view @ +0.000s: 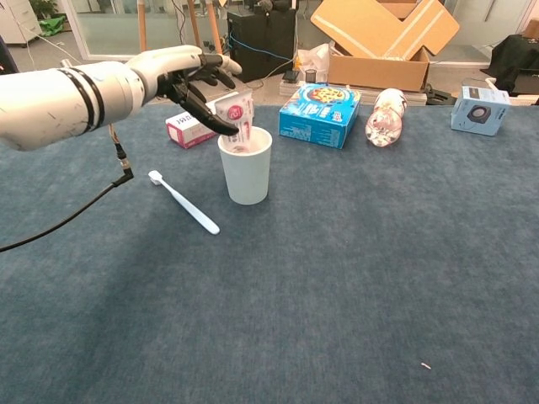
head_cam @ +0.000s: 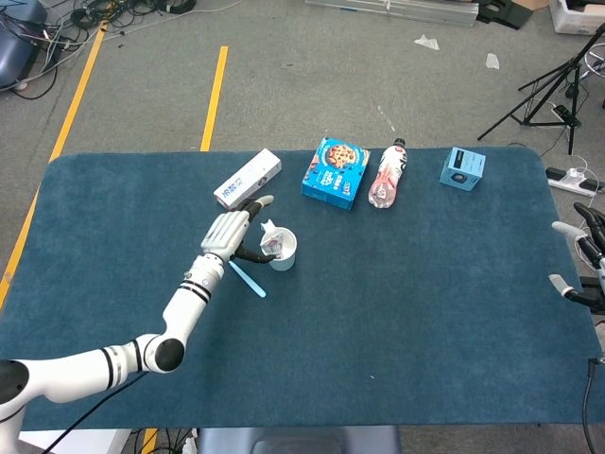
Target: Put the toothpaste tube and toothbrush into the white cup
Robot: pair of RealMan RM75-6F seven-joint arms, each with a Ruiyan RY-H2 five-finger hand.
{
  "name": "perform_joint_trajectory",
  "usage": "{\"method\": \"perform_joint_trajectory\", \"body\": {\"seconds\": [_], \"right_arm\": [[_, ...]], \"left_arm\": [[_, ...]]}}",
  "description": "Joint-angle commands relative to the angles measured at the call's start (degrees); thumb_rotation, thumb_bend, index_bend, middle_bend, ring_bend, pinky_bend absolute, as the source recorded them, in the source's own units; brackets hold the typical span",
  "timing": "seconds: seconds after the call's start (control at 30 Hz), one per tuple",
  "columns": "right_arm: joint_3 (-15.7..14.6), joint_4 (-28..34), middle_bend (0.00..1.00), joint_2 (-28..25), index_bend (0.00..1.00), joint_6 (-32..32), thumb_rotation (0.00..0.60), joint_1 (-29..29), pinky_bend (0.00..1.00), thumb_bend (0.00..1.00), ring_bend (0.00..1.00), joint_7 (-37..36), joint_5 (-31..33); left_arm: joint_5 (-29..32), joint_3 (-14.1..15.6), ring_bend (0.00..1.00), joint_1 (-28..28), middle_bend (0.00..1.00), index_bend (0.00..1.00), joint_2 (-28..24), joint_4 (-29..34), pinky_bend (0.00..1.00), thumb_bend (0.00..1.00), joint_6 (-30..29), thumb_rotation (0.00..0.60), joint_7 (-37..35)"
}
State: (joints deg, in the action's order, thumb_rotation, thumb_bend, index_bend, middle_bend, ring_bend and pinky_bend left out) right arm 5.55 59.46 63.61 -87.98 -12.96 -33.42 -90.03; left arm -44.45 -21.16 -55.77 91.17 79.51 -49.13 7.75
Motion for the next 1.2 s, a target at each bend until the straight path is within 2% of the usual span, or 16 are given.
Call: {"method": "perform_joint_trajectory", "body": {"seconds": [0.03, 0.23, 0.5, 0.67, 0.83, 0.9, 1.03, 1.17, 1.2], "right_arm": [[0.0, 0.5, 0.0, -0.3, 0.23, -0.2, 0.6, 0.1, 0.13, 0.2, 0.0, 0.5, -0.1], [-0.1, 2.4, 0.0, -0.9, 0.23, -0.5, 0.6, -0.1, 0.13, 0.2, 0.0, 2.0, -0.7], [0.1, 5.8, 0.0, -2.3, 0.23, -0.7, 0.6, -0.3, 0.13, 0.2, 0.0, 5.6, -1.1], [0.3, 8.6, 0.0, -3.6, 0.23, -0.9, 0.6, -0.5, 0.13, 0.2, 0.0, 8.2, -1.3], [0.5, 11.4, 0.0, -4.6, 0.23, -0.9, 0.6, -0.6, 0.13, 0.2, 0.0, 11.0, -1.6], [0.4, 12.3, 0.0, -4.8, 0.23, -0.9, 0.6, -0.5, 0.13, 0.2, 0.0, 11.9, -1.7], [0.4, 13.8, 0.0, -5.3, 0.23, -0.9, 0.6, -0.4, 0.13, 0.2, 0.0, 13.5, -1.7], [0.5, 14.8, 0.0, -5.6, 0.23, -0.8, 0.6, -0.4, 0.13, 0.2, 0.0, 14.4, -1.6], [0.5, 14.9, 0.0, -5.7, 0.23, -0.8, 0.6, -0.4, 0.13, 0.2, 0.0, 14.5, -1.5]], "left_arm": [[0.3, 0.4, 0.08, 1.2, 0.13, 0.04, -2.6, 3.7, 0.19, 0.06, -2.1, 0.6, 1.8], [1.3, 1.8, 0.04, 3.6, 0.02, 0.0, -8.6, 11.1, 0.16, 0.01, -4.1, 0.6, 4.6], [-0.9, 5.0, 0.0, 7.8, 0.0, 0.0, -18.5, 18.0, 0.11, 0.02, -4.4, 0.6, 5.3], [-6.3, 8.4, 0.0, 11.0, 0.0, 0.0, -24.7, 19.5, 0.06, 0.02, -1.1, 0.6, 2.6], [-12.6, 10.8, 0.0, 13.4, 0.0, 0.02, -27.9, 18.3, 0.03, 0.02, 1.4, 0.6, -1.9], [-14.6, 11.3, 0.0, 14.1, 0.0, 0.05, -28.5, 17.7, 0.02, 0.06, 1.9, 0.6, -3.6], [-18.8, 13.1, 0.0, 15.0, 0.0, 0.11, -29.5, 16.0, 0.0, 0.24, 3.2, 0.6, -5.0], [-24.7, 15.7, 0.0, 14.9, 0.0, 0.11, -28.5, 13.3, 0.0, 0.29, 3.0, 0.6, -2.1], [-26.0, 16.2, 0.0, 14.8, 0.0, 0.11, -28.1, 12.5, 0.03, 0.29, 2.6, 0.6, -0.8]]}}
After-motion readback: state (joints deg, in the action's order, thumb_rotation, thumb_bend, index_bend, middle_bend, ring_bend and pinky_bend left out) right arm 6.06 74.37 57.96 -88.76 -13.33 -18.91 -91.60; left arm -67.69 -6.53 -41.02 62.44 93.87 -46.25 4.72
